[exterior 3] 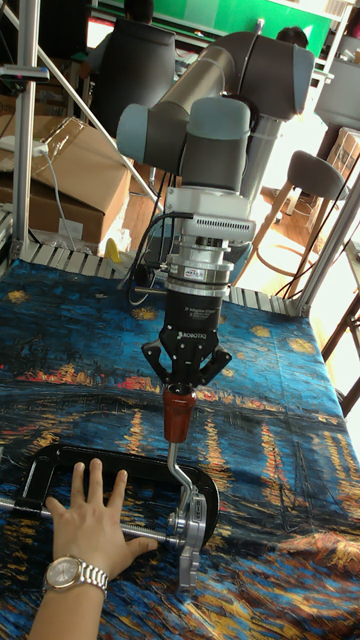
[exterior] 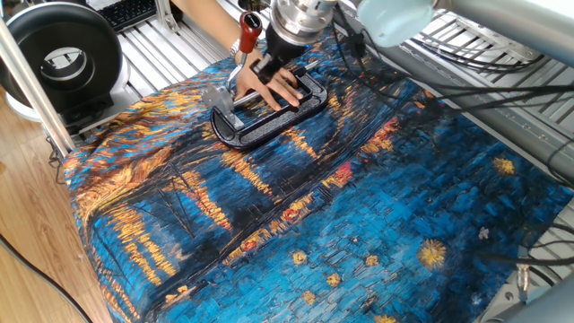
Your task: Pull up the lever
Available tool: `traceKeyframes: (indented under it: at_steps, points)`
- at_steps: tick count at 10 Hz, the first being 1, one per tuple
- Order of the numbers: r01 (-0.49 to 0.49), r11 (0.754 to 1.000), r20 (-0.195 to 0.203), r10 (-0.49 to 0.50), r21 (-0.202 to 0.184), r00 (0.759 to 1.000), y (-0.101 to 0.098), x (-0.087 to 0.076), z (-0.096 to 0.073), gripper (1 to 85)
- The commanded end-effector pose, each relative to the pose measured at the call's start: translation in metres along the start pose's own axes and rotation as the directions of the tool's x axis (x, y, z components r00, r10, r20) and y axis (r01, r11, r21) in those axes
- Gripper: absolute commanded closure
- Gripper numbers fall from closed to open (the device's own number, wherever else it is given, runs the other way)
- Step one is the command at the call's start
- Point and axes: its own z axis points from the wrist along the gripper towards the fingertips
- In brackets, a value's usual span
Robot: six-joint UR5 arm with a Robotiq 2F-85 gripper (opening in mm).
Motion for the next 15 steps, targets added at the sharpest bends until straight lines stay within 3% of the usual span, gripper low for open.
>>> traceKeyframes:
  at_steps: [1, 4, 9, 12, 14, 15]
  points:
    - [-0.073, 0.997, -0.083, 0.075, 0.026, 0.994, -0.001, 0.035, -0.011, 84.3]
    - [-0.095, 0.995, -0.098, 0.096, 0.011, 0.991, 0.001, 0.044, -0.012, 84.3]
    - [-0.087, 0.996, -0.047, 0.087, 0.014, 0.995, -0.001, 0.03, -0.011, 84.3]
    - [-0.173, 0.985, -0.083, 0.174, 0.019, 0.981, 0.0, 0.04, -0.011, 84.3]
    - [-0.234, 0.972, -0.018, 0.234, 0.008, 0.972, 0.0, 0.023, -0.01, 84.3]
    - [-0.249, 0.968, -0.02, 0.249, 0.009, 0.968, 0.0, 0.024, -0.01, 84.3]
